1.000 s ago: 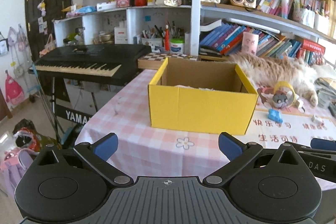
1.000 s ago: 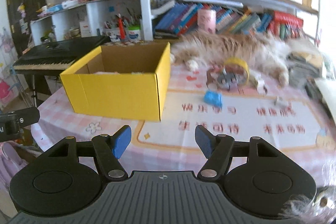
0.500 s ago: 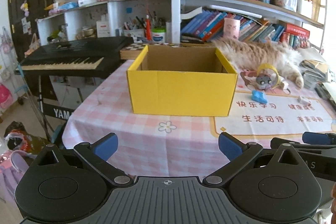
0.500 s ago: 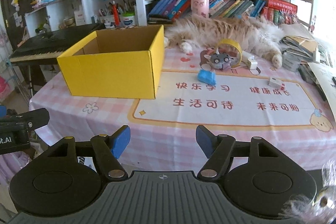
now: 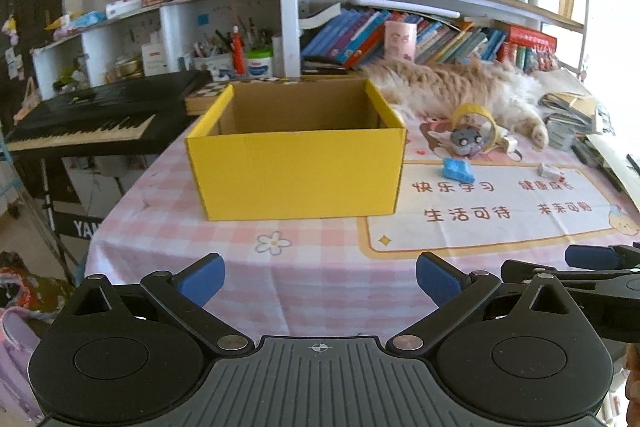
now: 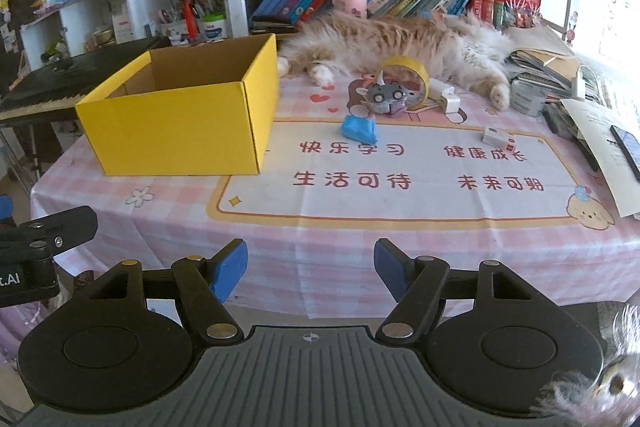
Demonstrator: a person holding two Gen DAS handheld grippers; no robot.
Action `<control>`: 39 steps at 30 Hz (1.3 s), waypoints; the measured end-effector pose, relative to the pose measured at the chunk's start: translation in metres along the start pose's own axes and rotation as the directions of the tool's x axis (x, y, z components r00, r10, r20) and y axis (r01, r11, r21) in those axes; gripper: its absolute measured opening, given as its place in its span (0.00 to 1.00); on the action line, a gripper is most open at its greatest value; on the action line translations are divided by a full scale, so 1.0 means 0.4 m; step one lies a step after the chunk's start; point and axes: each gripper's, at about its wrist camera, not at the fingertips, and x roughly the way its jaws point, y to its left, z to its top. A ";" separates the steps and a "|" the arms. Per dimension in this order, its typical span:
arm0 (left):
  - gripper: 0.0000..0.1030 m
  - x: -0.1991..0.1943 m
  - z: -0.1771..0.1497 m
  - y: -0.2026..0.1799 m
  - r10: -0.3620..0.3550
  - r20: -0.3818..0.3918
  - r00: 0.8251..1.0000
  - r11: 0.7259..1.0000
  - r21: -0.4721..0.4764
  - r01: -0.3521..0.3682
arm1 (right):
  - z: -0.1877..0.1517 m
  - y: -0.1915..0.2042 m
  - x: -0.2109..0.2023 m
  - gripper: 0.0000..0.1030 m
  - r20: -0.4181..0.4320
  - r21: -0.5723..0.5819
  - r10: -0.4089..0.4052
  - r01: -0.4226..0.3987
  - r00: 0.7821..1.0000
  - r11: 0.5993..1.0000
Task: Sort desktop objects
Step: 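Move both tools toward the blue eraser on the tablecloth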
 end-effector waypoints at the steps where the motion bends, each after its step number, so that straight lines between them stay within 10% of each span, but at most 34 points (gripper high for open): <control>1: 1.00 0.006 0.003 -0.008 -0.007 -0.003 1.000 1.000 0.004 0.007 | 0.000 -0.005 0.001 0.67 0.000 0.000 -0.003 0.003 1.000 1.000; 25: 1.00 0.189 0.107 -0.314 -0.137 -0.065 0.988 0.987 0.073 0.141 | 0.078 -0.297 0.082 0.70 -0.072 0.049 -0.101 0.105 0.992 0.993; 39: 1.00 0.302 0.155 -0.466 -0.098 -0.113 0.989 0.992 0.064 0.106 | 0.152 -0.478 0.174 0.70 -0.100 0.045 -0.061 0.065 0.993 0.997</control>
